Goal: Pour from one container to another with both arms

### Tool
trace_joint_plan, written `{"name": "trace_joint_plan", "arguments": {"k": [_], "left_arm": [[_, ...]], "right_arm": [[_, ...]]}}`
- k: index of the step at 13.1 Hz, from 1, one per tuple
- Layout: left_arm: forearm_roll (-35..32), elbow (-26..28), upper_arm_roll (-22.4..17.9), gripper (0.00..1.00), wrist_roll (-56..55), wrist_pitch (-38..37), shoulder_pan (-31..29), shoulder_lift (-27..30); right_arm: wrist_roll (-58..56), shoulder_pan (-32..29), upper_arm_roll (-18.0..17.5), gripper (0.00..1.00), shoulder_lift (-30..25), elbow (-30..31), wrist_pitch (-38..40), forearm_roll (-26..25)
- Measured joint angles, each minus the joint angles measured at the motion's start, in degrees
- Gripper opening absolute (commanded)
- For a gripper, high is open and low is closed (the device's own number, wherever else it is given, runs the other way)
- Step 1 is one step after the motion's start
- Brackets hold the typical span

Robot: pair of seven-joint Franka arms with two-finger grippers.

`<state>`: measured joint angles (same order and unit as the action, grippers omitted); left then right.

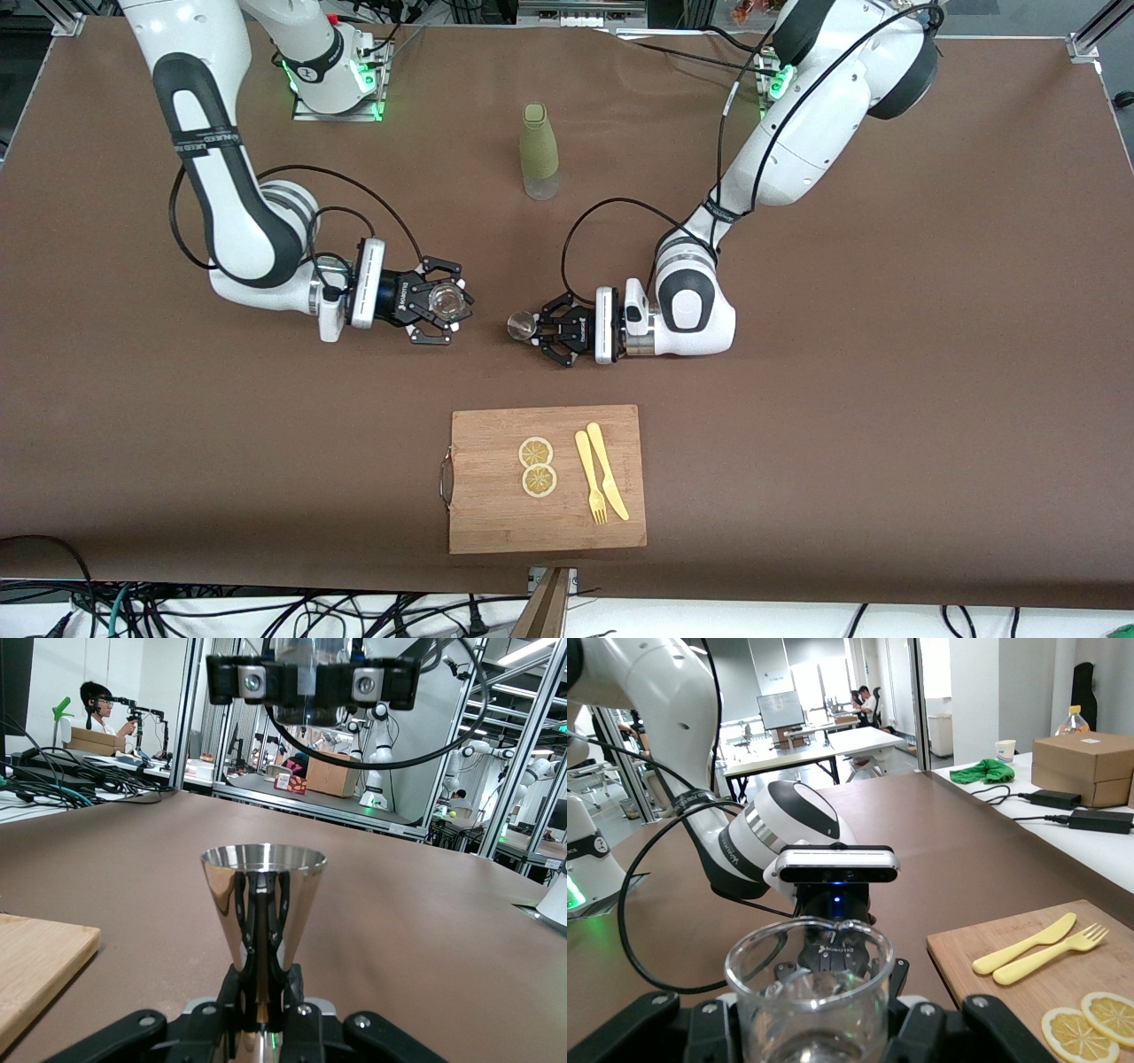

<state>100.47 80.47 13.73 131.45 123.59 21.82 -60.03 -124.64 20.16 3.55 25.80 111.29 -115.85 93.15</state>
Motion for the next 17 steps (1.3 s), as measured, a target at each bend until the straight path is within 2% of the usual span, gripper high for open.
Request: {"name": "trace_joint_plan", "arguments": {"k": [9, 17], "left_arm": [[0.00, -0.03, 0.10, 0.00, -1.07, 0.57, 0.44, -0.02], [0.00, -0.48, 0.12, 0.00, -1.21, 0.68, 0.49, -0.01]], "right_arm": [[7.58, 7.25, 0.19, 0.21, -0.02, -4.30, -12.84, 0.01], [7.71, 8.34, 0.57, 0.21, 0.07, -4.23, -14.24, -0.22]]}}
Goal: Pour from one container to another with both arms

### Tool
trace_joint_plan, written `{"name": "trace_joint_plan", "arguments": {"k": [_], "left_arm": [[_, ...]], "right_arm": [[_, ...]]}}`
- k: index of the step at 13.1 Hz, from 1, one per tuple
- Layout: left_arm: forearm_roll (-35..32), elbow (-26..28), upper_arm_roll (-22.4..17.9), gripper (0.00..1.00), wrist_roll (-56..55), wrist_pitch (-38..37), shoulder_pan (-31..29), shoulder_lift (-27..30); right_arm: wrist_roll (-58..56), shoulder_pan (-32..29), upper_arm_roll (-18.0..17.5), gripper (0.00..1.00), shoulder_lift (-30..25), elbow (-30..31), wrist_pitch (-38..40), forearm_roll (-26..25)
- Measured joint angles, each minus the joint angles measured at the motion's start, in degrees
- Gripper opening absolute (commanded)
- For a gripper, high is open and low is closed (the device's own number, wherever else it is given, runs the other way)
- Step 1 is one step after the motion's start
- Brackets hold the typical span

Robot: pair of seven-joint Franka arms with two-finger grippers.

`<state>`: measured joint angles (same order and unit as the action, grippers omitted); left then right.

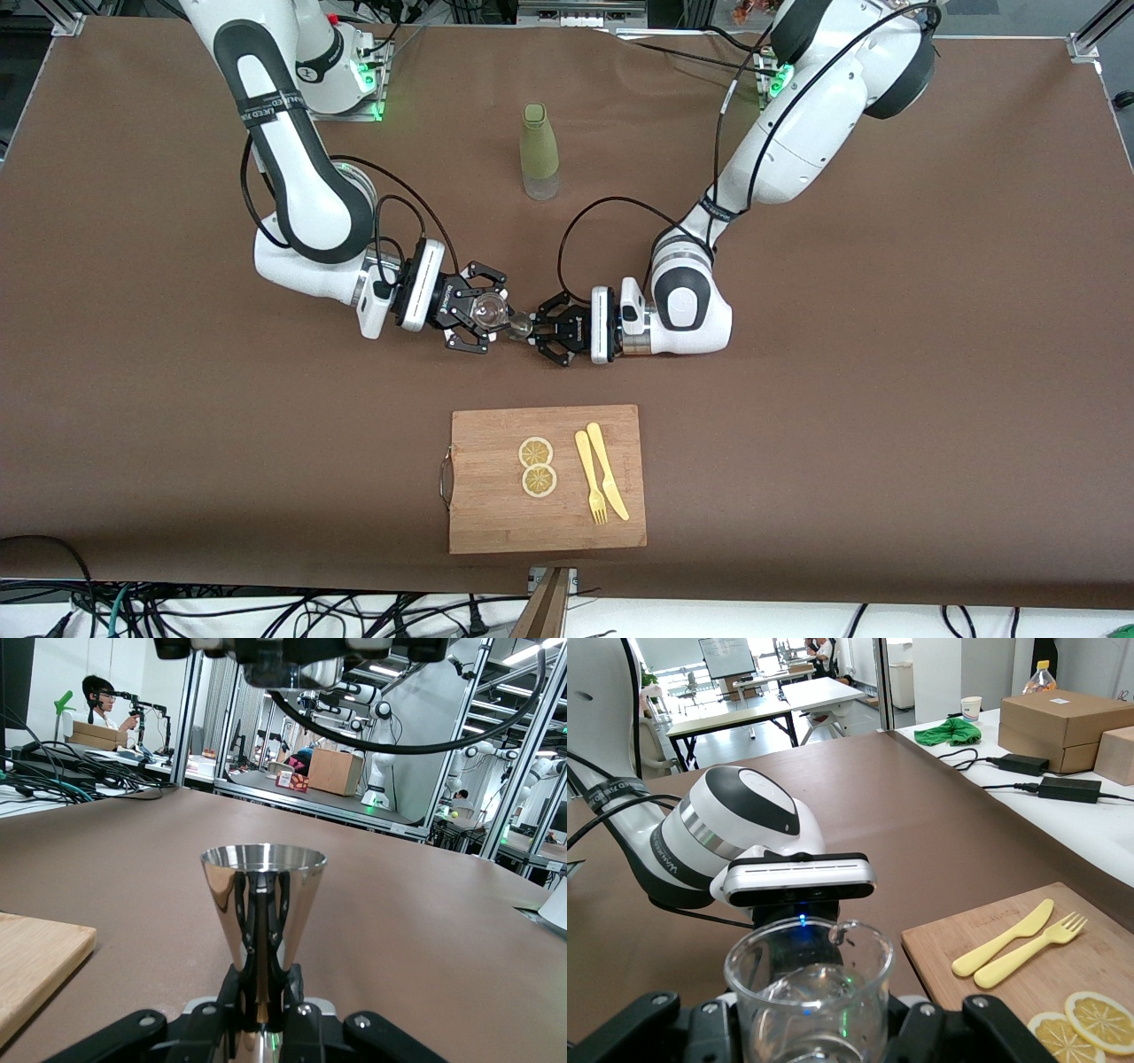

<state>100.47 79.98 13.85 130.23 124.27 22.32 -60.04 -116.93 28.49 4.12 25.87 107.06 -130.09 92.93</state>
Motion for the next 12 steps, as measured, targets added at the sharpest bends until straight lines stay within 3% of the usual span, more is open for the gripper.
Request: {"name": "trace_joint_plan", "arguments": {"k": [12], "left_arm": [[0.00, -0.16, 0.00, 0.00, -0.20, 0.01, 0.00, 0.00]], "right_arm": [[12.21, 0.89, -0.06, 0.21, 0.03, -0.89, -0.04, -11.82]]}}
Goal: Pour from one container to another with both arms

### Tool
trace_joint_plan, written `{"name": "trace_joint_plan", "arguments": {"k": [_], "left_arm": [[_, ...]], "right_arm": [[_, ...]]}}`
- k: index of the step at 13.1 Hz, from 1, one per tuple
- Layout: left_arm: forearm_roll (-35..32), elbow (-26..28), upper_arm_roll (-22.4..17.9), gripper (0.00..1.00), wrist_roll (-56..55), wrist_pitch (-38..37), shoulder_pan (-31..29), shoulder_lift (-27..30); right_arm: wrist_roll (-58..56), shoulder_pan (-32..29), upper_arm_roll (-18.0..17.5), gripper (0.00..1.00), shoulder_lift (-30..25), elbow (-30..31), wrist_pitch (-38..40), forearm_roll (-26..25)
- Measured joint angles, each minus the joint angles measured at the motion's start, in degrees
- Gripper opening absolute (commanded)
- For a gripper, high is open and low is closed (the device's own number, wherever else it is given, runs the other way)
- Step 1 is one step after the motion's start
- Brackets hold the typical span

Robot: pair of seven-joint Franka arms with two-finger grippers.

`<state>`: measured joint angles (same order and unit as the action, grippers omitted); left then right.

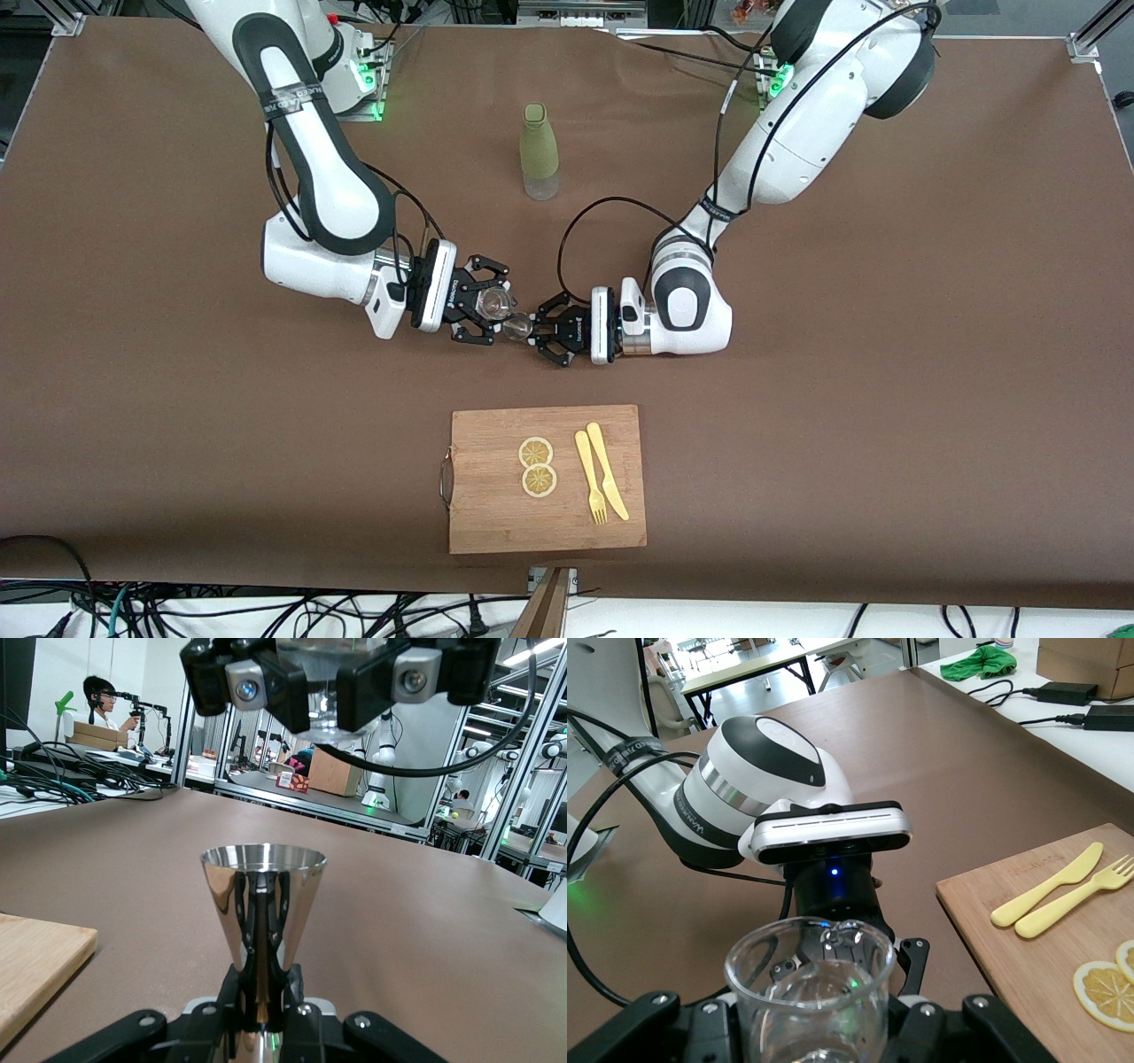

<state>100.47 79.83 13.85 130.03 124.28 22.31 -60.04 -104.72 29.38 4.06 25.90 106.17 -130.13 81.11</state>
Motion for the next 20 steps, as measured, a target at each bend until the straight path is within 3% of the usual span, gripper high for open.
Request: {"name": "trace_joint_plan", "arguments": {"k": [20], "left_arm": [[0.00, -0.25, -0.03, 0.00, -0.33, 0.00, -0.02, 0.00]], "right_arm": [[16.62, 0.29, -0.58, 0.21, -0.01, -3.59, -3.02, -17.20]]}}
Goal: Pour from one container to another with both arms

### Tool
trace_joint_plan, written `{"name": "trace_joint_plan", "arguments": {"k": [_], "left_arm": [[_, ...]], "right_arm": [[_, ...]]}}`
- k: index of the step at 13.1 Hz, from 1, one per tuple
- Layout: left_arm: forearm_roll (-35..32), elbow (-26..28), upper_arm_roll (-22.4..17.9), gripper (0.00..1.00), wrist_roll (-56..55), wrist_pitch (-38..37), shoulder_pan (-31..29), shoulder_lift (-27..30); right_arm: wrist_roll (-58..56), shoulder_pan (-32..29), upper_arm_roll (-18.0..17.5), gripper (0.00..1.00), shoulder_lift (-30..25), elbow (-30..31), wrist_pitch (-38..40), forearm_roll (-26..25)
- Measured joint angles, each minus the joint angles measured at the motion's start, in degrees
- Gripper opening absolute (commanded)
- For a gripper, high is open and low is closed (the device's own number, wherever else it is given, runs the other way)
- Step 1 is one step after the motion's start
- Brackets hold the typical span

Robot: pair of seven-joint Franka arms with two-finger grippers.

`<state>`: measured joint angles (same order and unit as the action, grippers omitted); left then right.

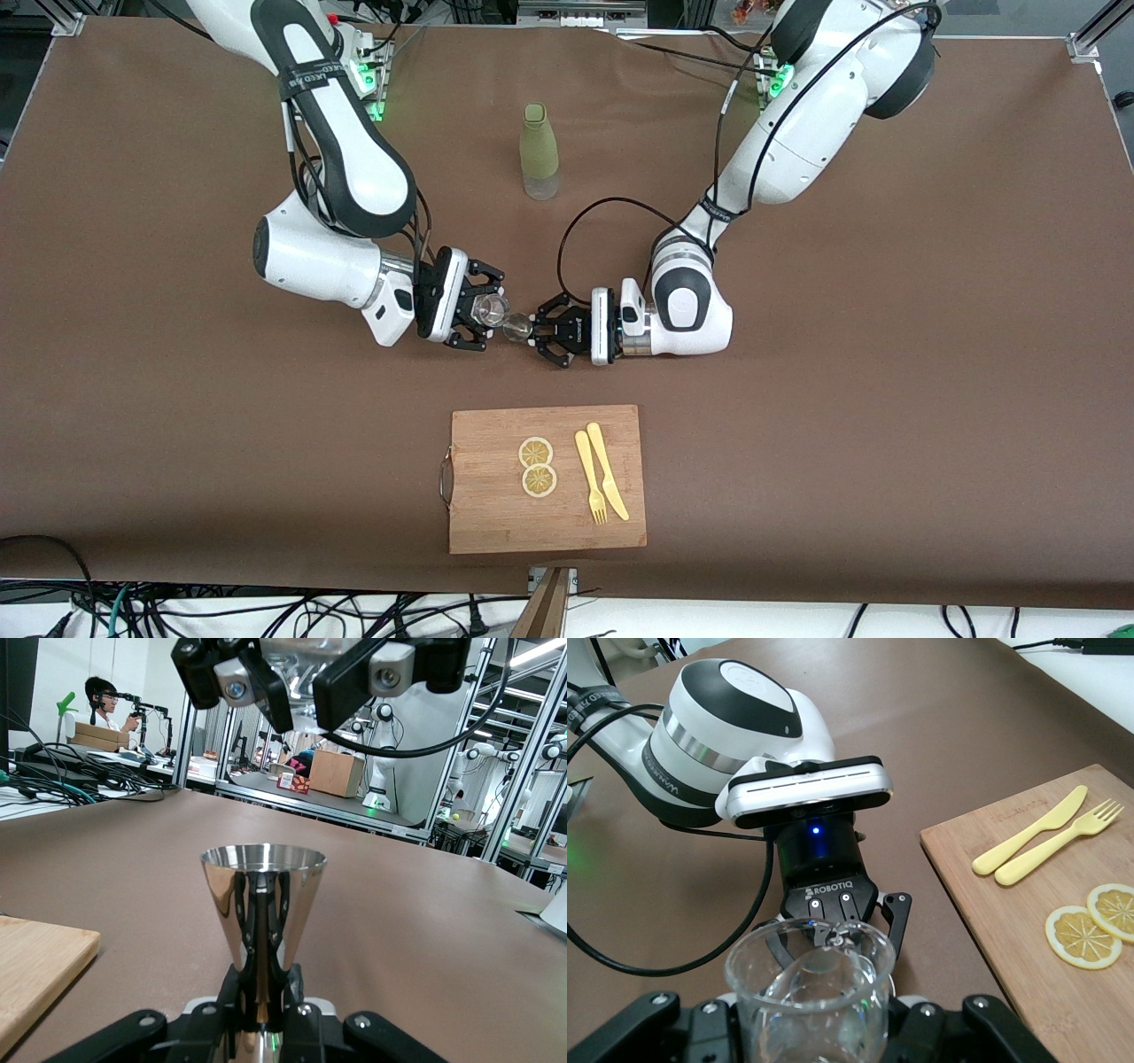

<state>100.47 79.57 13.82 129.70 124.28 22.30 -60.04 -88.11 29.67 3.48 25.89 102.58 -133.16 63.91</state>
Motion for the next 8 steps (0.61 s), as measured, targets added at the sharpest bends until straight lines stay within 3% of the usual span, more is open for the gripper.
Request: {"name": "trace_joint_plan", "arguments": {"k": [8], "left_arm": [[0.00, 0.00, 0.00, 0.00, -0.01, 0.00, 0.00, -0.01]], "right_arm": [[5.51, 0.49, -0.65, 0.21, 0.00, -0.67, -1.71, -5.30]]}}
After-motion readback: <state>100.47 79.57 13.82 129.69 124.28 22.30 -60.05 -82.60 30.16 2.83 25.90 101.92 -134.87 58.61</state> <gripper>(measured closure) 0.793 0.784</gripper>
